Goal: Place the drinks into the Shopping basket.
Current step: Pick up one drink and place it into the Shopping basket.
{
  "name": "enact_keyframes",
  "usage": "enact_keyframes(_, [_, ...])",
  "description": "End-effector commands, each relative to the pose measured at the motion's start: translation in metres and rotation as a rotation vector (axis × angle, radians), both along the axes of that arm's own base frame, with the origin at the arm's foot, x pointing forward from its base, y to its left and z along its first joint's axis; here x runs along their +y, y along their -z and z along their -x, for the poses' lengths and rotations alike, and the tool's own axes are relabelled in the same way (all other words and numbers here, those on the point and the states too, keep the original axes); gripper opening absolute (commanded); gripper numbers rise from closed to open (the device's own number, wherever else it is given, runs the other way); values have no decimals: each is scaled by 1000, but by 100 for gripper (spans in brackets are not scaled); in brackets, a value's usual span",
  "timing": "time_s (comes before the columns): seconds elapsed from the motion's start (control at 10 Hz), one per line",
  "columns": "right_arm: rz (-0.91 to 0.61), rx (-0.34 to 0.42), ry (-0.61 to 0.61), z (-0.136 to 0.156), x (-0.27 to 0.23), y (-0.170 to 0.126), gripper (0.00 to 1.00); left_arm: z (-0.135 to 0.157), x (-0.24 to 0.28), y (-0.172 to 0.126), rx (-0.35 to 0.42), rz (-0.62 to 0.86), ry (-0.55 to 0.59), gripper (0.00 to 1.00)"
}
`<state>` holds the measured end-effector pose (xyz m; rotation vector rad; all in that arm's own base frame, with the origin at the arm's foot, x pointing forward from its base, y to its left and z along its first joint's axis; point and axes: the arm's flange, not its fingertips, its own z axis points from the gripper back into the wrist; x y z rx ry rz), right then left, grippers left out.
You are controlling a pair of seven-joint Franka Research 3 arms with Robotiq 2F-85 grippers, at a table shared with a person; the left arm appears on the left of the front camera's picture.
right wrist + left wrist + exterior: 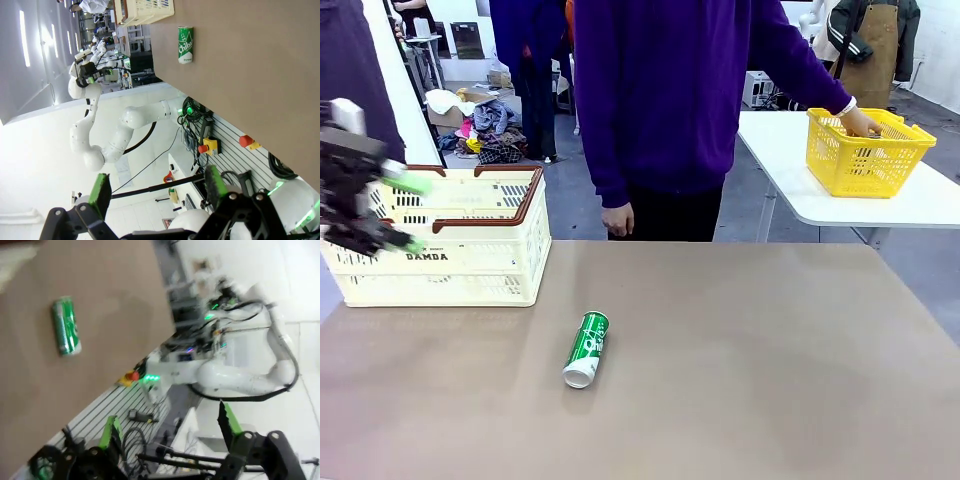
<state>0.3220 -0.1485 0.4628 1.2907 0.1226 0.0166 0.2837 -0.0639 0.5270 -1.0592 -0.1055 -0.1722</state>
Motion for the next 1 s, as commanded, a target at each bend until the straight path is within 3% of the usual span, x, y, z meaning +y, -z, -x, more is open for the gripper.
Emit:
enact_keyframes(0.0, [1, 14, -2, 2, 0, -4, 100, 2, -95, 7, 32, -262, 81, 100])
enact_keyframes(0.2, [1, 14, -2, 2, 0, -4, 100, 0, -153, 29, 7, -486, 38, 100])
enact_keyframes(0.3, [1, 14, -2, 2, 0, -4, 100, -4, -173, 38, -36, -601, -57, 100])
enact_keyframes(0.5, [1, 14, -2, 2, 0, -4, 100, -9, -185, 41, -192, -850, -227, 100])
enact_keyframes(0.6, [1, 14, -2, 2, 0, -4, 100, -4, -176, 24, -188, -843, -248, 100])
enact_keyframes(0.7, [1, 14, -2, 2, 0, -4, 100, 0, -189, 44, -184, -700, -101, 100])
enact_keyframes(0.8, [1, 14, -2, 2, 0, -4, 100, 0, -189, 44, -184, -700, -101, 100])
enact_keyframes(0.9, [1, 14, -2, 2, 0, -4, 100, -7, -184, 36, -238, -786, -170, 100])
